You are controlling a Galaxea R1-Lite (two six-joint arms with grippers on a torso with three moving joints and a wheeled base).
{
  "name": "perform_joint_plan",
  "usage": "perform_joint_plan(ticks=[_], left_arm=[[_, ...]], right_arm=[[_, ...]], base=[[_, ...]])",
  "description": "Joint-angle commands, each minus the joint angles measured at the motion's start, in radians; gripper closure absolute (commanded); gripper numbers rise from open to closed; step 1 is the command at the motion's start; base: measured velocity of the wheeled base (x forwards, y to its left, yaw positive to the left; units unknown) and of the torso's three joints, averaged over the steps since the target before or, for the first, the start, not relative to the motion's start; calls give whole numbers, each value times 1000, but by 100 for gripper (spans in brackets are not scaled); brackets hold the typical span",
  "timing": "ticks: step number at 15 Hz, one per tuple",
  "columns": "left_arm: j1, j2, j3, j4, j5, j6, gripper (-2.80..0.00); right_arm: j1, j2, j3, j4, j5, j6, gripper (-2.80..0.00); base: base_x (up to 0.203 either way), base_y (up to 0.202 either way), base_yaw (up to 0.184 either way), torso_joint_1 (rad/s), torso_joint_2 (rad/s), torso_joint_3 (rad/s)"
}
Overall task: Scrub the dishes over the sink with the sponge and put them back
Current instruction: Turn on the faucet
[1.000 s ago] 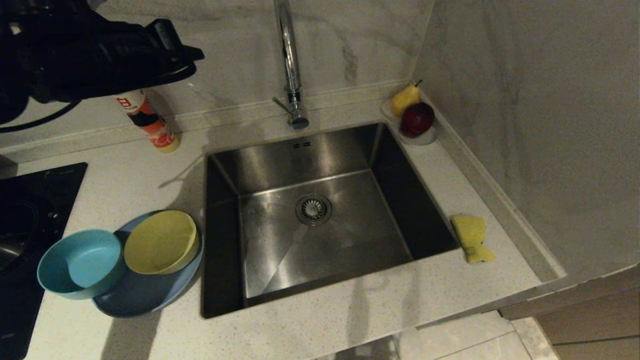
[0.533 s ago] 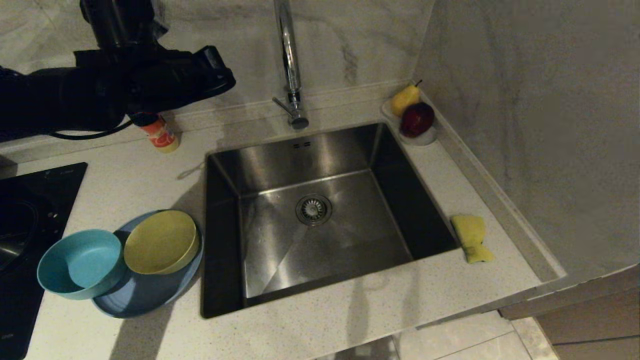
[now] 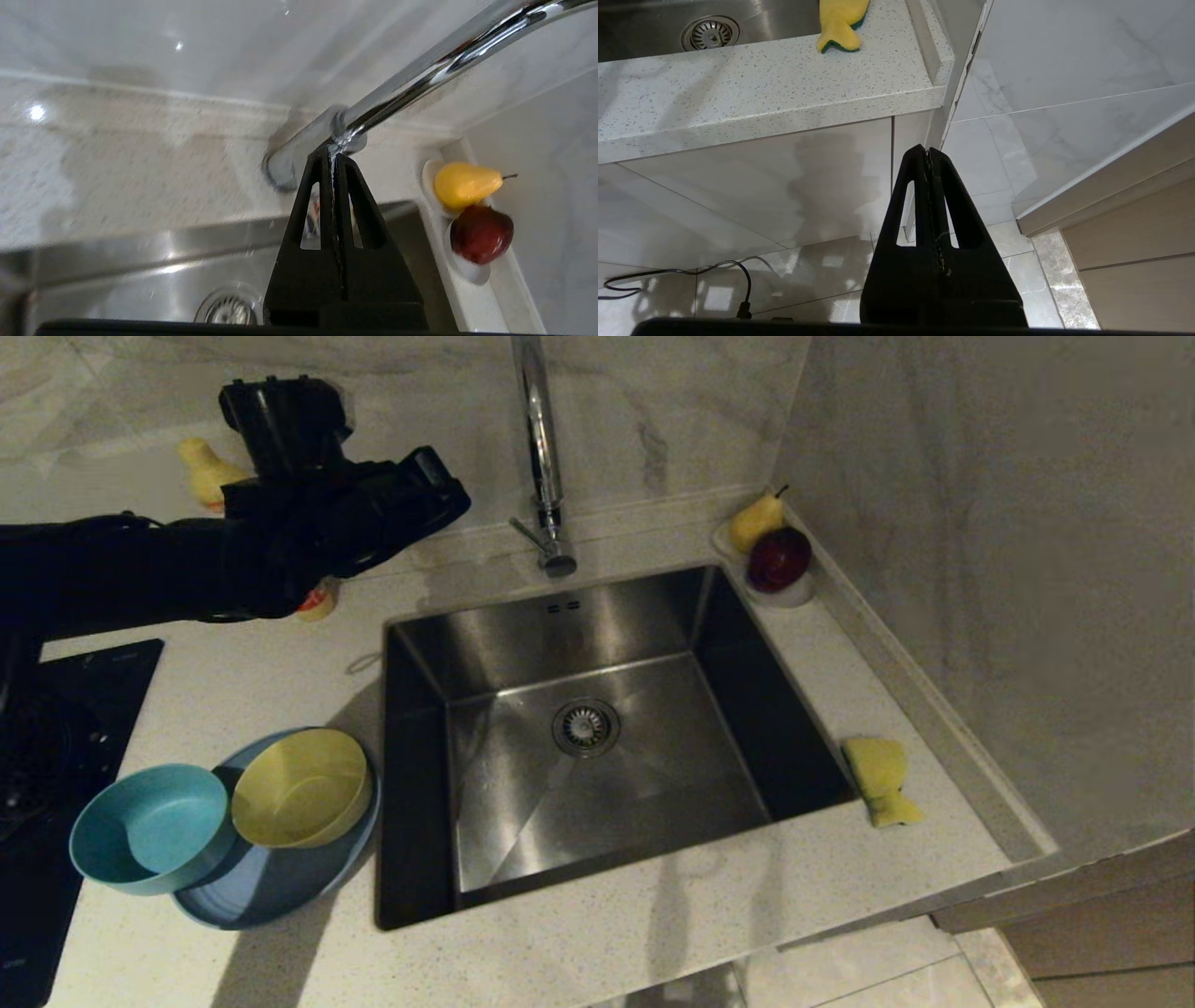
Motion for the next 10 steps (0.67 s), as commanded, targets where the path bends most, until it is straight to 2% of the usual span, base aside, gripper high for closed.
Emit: perform_joint_plan(ticks=[1,10], left_arm=[[-14,36,-1,-38,-2,-3,0],[-23,120,-2,-176,-20,11,0]], right_arm=[[0,0,0,-1,0,0,0],[0,-2,0,-1,0,0,0]], base=[[0,0,0,0,0,0],[0,0,0,0,0,0]])
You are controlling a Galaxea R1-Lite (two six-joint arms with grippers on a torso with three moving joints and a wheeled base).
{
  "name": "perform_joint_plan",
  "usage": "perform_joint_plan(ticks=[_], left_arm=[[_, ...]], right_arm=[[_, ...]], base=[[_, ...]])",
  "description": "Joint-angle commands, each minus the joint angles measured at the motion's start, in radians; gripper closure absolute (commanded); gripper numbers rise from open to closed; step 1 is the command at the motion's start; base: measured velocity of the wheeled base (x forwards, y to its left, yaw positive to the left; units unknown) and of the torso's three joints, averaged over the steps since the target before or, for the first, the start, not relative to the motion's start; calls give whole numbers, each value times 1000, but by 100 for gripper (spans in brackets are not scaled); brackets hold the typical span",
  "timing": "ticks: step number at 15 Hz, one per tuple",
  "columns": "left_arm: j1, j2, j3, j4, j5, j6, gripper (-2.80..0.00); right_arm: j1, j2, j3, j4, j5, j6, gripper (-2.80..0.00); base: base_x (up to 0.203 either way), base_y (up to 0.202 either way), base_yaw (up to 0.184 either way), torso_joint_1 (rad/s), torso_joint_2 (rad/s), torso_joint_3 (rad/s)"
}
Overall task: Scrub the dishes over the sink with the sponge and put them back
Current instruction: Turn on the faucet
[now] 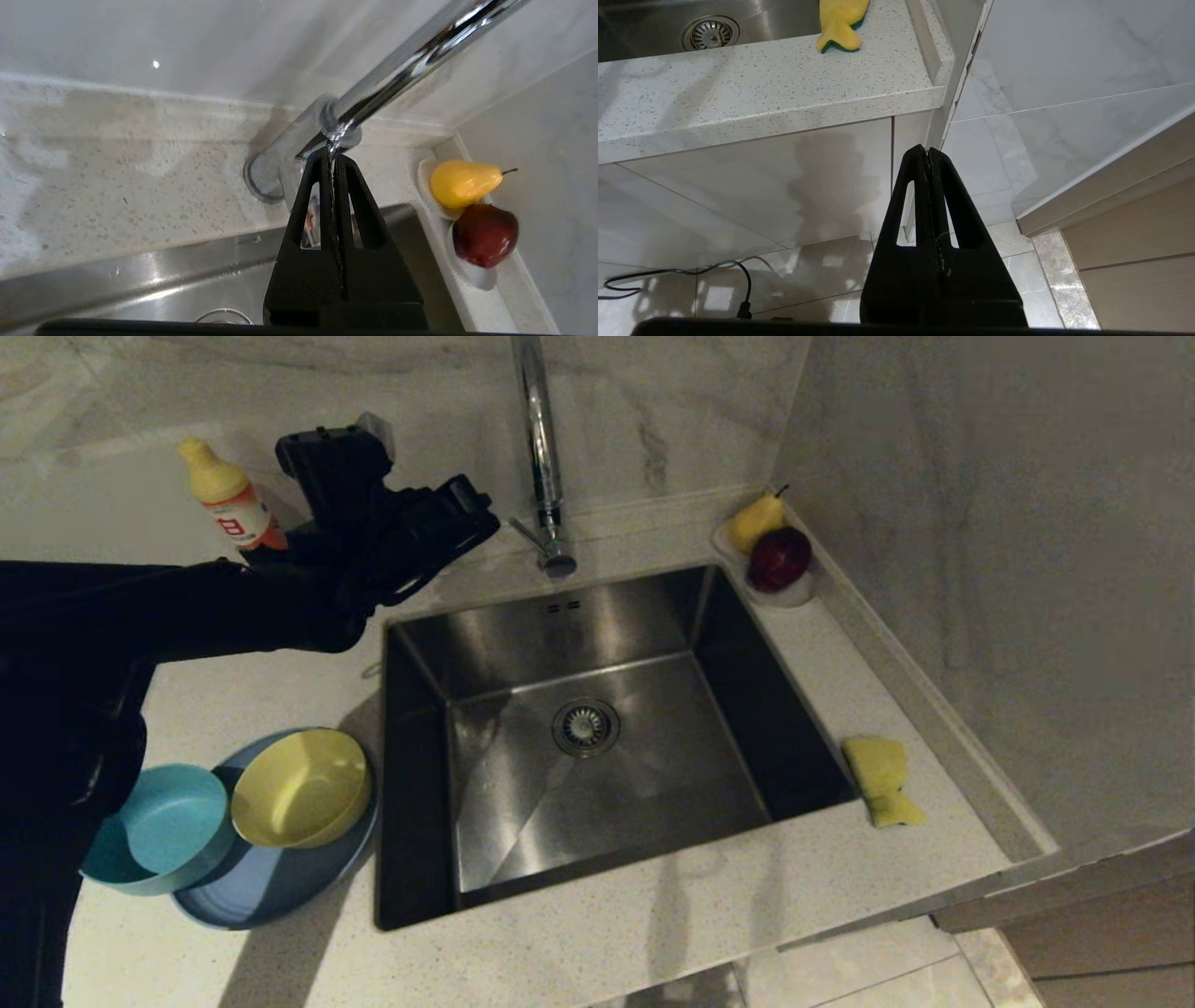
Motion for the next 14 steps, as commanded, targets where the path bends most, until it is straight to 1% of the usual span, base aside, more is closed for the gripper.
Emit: perform_joint_plan(ticks=[1,11,14], left_arm=[[0,20,0,-9,-1,-3,0],[-2,26,1,-34,-8,-24,0],[-22,30,1,-45,-8,-39,0]], right_arm=[[0,0,0,0,0,0,0],[0,0,0,0,0,0,0],[0,-2,0,0,0,0,0]], base=[[0,0,0,0,0,0],[0,0,0,0,0,0],[0,0,0,0,0,0]])
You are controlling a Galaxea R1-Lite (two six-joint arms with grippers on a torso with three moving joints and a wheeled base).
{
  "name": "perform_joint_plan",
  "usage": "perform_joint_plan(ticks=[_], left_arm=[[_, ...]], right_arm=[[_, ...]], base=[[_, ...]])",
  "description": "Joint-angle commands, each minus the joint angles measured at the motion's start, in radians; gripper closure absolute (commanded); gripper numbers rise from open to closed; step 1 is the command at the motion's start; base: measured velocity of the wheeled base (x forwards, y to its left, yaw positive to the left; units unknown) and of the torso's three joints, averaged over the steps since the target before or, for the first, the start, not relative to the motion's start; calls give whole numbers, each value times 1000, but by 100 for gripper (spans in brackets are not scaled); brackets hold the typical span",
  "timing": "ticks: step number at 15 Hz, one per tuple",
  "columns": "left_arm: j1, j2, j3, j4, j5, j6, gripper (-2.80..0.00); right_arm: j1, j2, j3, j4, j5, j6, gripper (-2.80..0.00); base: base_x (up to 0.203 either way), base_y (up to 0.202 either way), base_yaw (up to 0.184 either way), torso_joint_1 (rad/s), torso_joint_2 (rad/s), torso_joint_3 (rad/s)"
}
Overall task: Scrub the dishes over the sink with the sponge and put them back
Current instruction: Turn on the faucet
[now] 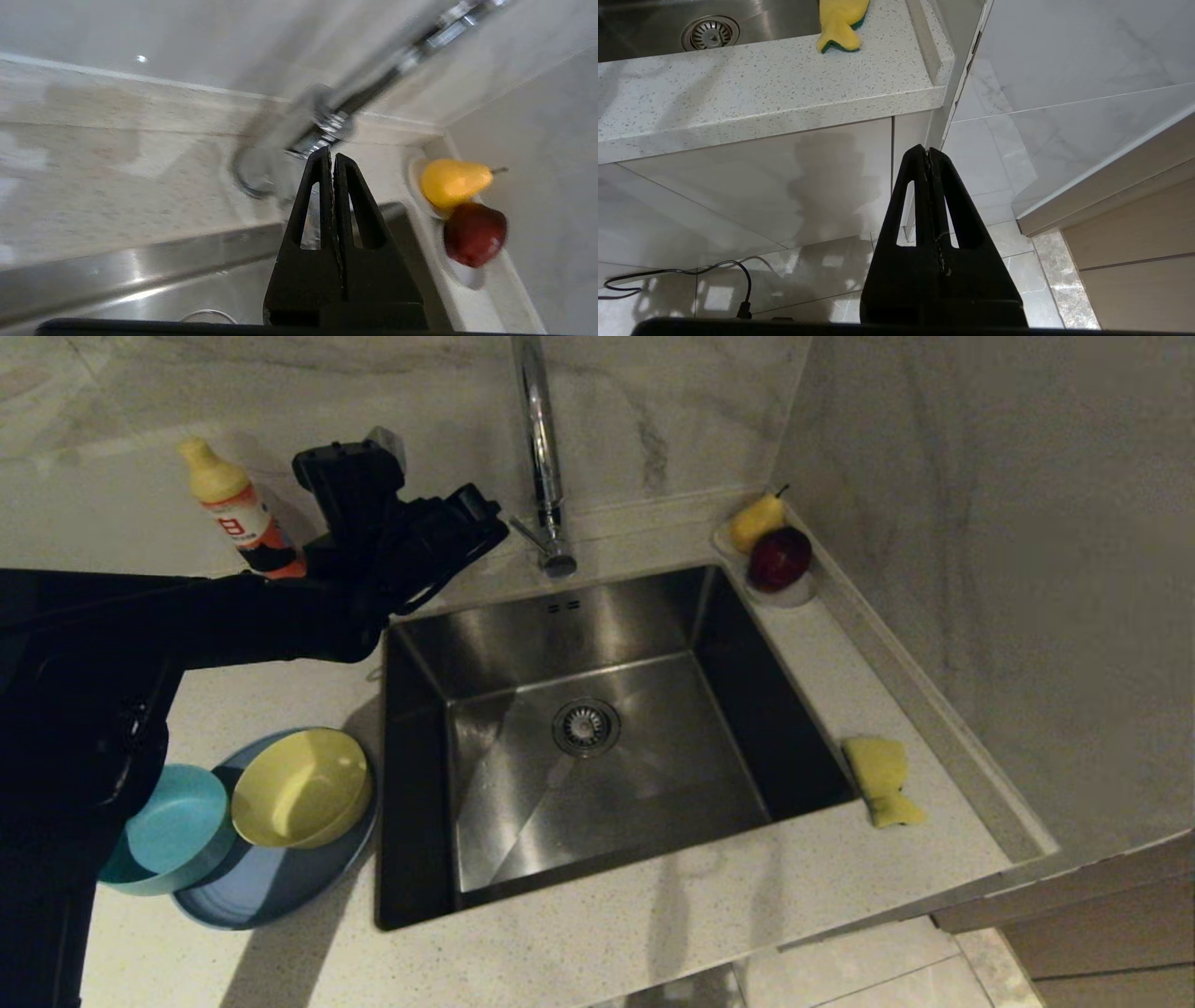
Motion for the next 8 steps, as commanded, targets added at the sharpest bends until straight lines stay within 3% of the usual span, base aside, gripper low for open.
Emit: perform_joint_plan(ticks=[1,8], left_arm=[[-14,8,0,-4,3,-3,0],[-24,29,0,-7,12,3,0]], right_arm=[[0,0,0,0,0,0,0],[0,0,0,0,0,0,0]], base=[[0,0,0,0,0,0],[0,0,0,0,0,0]])
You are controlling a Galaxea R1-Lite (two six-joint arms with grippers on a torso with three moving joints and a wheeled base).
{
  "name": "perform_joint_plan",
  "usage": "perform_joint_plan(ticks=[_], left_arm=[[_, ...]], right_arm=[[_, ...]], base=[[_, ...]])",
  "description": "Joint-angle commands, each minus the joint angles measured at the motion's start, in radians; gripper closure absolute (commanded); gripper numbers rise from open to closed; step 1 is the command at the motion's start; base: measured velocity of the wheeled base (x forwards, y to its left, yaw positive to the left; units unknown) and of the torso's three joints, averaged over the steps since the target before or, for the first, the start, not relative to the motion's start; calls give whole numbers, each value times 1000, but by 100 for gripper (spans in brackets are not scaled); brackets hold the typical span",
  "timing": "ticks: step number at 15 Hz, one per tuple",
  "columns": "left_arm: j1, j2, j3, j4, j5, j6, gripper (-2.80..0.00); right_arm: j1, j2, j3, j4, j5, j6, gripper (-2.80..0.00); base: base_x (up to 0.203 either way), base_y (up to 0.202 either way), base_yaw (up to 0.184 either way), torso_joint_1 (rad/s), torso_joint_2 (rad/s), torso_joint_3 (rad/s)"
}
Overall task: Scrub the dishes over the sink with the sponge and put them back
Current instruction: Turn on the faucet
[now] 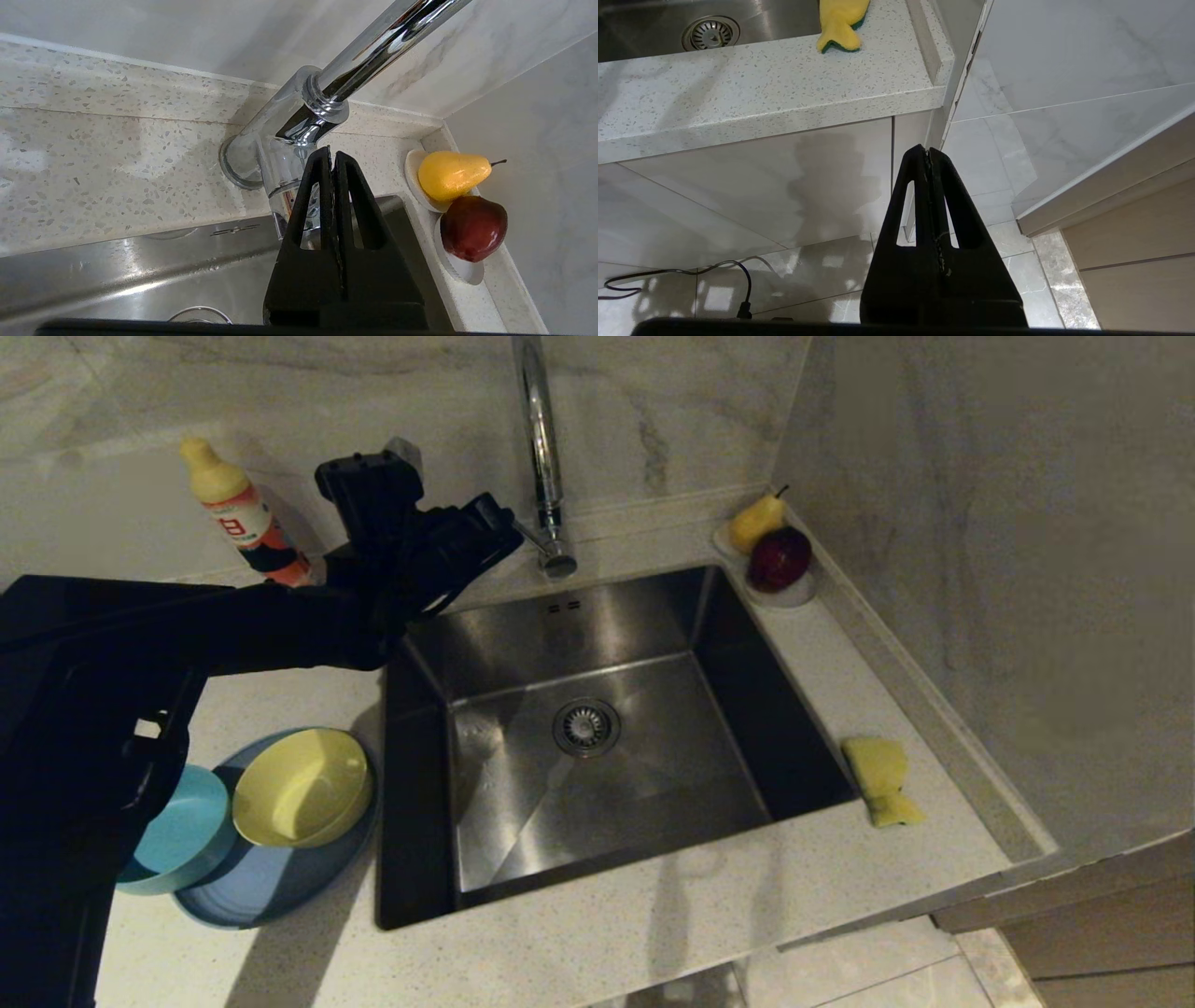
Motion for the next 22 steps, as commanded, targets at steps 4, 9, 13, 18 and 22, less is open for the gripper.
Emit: perform_joint_plan(ticks=[4,9,13,18,22], left_arm=[[-1,17,2,-26,4,0,0],[-1,6,11,33,15,-4,0],[-2,-22,18,52,13,-4,0],[-10,-95,114,49,11,-6,0],[-5,-126,135,36,19,-3,0]], right_arm=[[0,0,0,0,0,-1,0],[0,-2,0,0,0,-1,0],[0,-1,0,0,0,-1,0],[0,0,0,0,0,-1,0],[0,0,0,0,0,0,0]], base=[[0,0,0,0,0,0],[0,0,0,0,0,0],[0,0,0,0,0,0],[0,0,0,0,0,0],[0,0,0,0,0,0]])
